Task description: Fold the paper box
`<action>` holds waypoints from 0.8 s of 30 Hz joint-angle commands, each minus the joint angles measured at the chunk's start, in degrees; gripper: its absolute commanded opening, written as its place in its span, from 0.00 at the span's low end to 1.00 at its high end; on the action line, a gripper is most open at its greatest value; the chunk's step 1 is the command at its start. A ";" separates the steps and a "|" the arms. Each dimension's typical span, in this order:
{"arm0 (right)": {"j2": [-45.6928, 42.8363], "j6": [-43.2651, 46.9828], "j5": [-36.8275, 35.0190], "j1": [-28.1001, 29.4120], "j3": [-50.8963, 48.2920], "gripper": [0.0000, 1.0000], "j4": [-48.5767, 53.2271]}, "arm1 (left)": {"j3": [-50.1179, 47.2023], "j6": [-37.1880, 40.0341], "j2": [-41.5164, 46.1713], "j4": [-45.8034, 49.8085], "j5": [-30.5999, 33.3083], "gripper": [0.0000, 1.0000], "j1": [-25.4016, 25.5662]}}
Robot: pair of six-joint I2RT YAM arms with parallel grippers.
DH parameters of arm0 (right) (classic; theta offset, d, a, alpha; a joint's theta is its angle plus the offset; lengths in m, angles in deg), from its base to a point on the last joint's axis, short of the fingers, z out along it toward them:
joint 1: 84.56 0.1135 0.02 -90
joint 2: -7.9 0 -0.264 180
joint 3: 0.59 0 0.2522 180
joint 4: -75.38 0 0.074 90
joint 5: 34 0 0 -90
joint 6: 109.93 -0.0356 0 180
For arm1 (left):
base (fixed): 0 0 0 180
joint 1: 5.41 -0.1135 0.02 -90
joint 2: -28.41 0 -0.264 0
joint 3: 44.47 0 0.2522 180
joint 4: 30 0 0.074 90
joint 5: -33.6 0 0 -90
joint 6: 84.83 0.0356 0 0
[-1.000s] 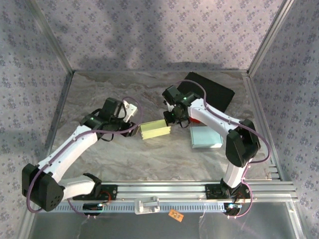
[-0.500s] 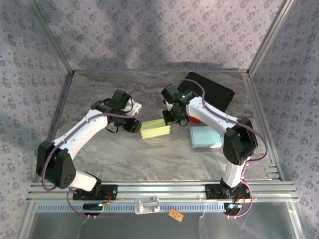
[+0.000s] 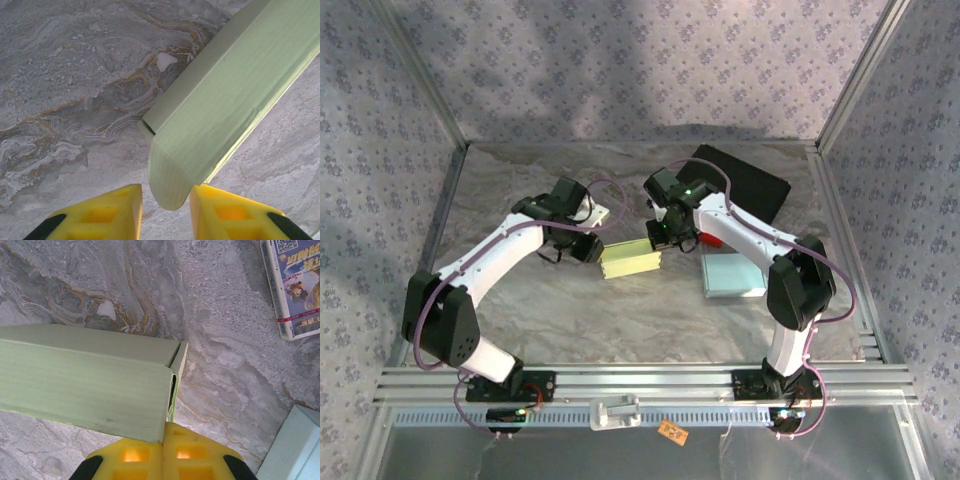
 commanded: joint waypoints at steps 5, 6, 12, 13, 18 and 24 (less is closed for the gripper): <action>1.02 -0.51 0.69 -0.27 0.94 0.00 1.96 | 1.78 0.80 -1.61 0.56 0.67 0.22 0.45; 0.97 -0.51 0.65 -0.22 0.92 0.00 1.93 | 1.78 0.61 -1.75 0.51 0.71 0.20 0.49; 0.89 -0.77 0.54 -0.19 0.85 0.00 1.94 | 2.45 -0.72 -1.97 -0.40 0.38 0.12 0.57; 0.89 -0.93 0.39 -0.26 0.85 0.00 1.93 | 2.74 -1.02 -2.14 -0.31 0.16 0.10 0.56; 0.88 -1.71 0.48 -0.17 0.85 0.00 1.62 | 4.95 -4.39 -3.07 1.55 -1.03 0.00 0.75; 0.91 -2.59 -0.14 0.08 0.85 0.00 1.45 | 6.53 -10.09 -3.52 4.01 -2.49 0.00 0.75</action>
